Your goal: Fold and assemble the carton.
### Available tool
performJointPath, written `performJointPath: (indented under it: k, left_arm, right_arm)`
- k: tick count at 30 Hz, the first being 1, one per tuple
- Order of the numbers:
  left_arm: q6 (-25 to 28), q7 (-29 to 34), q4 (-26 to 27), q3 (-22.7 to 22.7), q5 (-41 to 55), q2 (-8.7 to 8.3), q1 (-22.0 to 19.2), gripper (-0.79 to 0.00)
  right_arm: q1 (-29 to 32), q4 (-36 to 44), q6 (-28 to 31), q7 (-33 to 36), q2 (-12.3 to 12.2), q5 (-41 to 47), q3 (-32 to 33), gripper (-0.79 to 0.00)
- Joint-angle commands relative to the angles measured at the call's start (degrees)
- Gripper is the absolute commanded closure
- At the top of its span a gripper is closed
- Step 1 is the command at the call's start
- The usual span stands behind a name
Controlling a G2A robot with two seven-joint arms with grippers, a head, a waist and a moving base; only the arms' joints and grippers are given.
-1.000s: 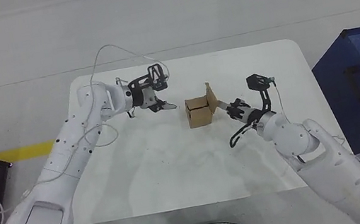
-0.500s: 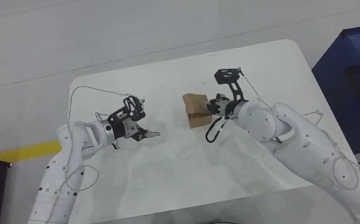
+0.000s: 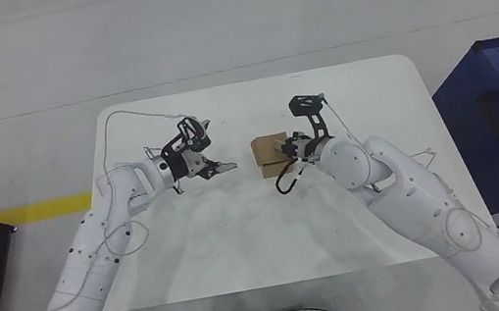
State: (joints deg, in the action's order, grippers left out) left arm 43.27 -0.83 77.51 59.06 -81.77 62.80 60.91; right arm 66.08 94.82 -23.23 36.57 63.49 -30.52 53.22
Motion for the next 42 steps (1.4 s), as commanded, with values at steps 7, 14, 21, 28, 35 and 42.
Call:
performJointPath:
  k: [7,14,21,28,35,42]
  left_arm:
    - [-1.79,-1.64,-3.83,-5.22,-1.24,1.90,-5.01,-0.785]
    - [-2.54,-2.17,-6.35,-8.02,-3.36,2.99,-7.79,-0.785]
    - [-3.63,-2.67,-8.17,-9.77,-4.83,3.82,-9.36,-0.785]
    - [-3.65,-2.37,-9.26,-11.43,-5.95,4.59,-10.65,-0.785]
    - [-3.39,-2.51,-9.89,-12.01,-6.43,5.01,-11.26,-0.785]
    - [-3.07,-1.80,-10.17,-11.72,-6.70,5.01,-10.81,-0.785]
  right_arm:
    - [1.38,1.23,0.10,-0.96,0.35,1.12,0.81,-0.400]
    - [2.47,2.18,0.72,-1.32,0.54,1.06,1.34,-0.400]
    - [3.21,2.83,1.78,-1.36,0.72,1.13,1.92,-0.394]
    - [3.48,3.25,2.50,-0.70,0.95,-0.38,1.44,-0.391]
    - [3.66,3.71,3.01,0.14,1.16,-1.66,1.16,-0.369]
    - [4.38,4.03,2.72,0.40,1.31,-2.85,1.31,-0.348]
